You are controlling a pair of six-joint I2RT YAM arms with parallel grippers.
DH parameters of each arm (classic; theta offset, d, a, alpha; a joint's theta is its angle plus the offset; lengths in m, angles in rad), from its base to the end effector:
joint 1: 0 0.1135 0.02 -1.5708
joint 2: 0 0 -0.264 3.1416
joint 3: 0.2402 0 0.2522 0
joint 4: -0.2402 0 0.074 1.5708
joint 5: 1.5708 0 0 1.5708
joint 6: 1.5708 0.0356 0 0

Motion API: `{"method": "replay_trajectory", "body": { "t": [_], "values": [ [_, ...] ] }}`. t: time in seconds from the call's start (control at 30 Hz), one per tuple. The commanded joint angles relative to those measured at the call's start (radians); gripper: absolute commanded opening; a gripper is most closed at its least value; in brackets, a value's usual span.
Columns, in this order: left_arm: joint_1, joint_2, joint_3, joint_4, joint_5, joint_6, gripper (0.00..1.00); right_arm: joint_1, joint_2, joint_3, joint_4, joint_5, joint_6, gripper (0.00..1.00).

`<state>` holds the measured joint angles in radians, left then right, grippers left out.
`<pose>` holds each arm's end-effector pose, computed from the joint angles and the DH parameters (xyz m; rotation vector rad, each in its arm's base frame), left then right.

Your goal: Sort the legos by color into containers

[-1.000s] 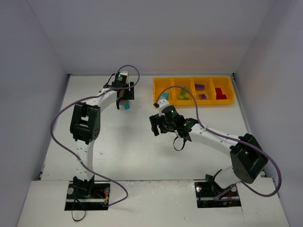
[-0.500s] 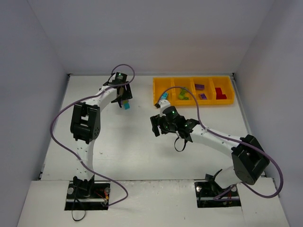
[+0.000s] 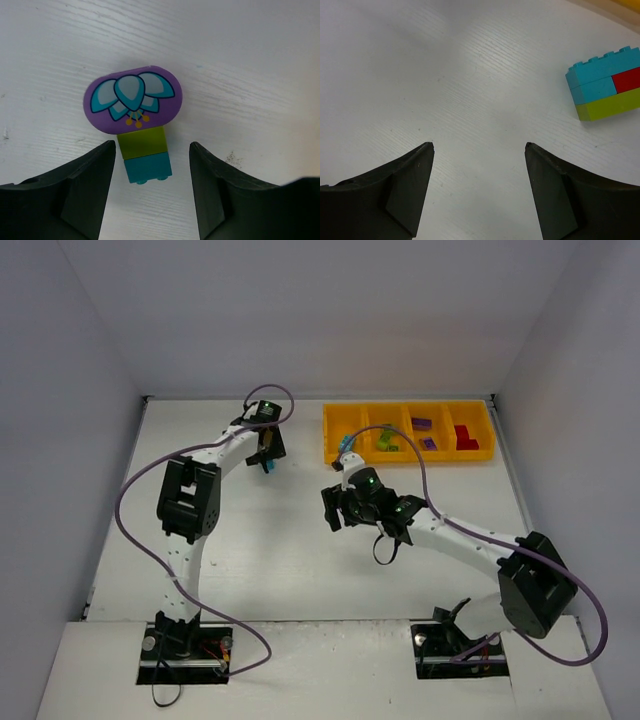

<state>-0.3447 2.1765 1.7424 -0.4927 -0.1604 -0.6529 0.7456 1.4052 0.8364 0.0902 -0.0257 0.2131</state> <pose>0.4568 -0.1580 0.1947 -0.4488 2.4536 -0.2219 0.2289 0.2126 0.2420 -0.5703 2.0288 0.6147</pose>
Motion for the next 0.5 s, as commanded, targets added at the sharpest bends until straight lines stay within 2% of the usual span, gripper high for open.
{"method": "replay_trajectory", "body": {
  "t": [0.0, 0.47],
  "values": [
    [-0.017, -0.003, 0.031, -0.012, -0.044, -0.011, 0.54, -0.006, -0.060, -0.008, 0.029, 0.023, 0.015, 0.70],
    [-0.014, 0.011, 0.019, -0.004, -0.116, 0.018, 0.53, -0.008, -0.100, -0.048, 0.028, 0.043, 0.029, 0.70]
  ]
}}
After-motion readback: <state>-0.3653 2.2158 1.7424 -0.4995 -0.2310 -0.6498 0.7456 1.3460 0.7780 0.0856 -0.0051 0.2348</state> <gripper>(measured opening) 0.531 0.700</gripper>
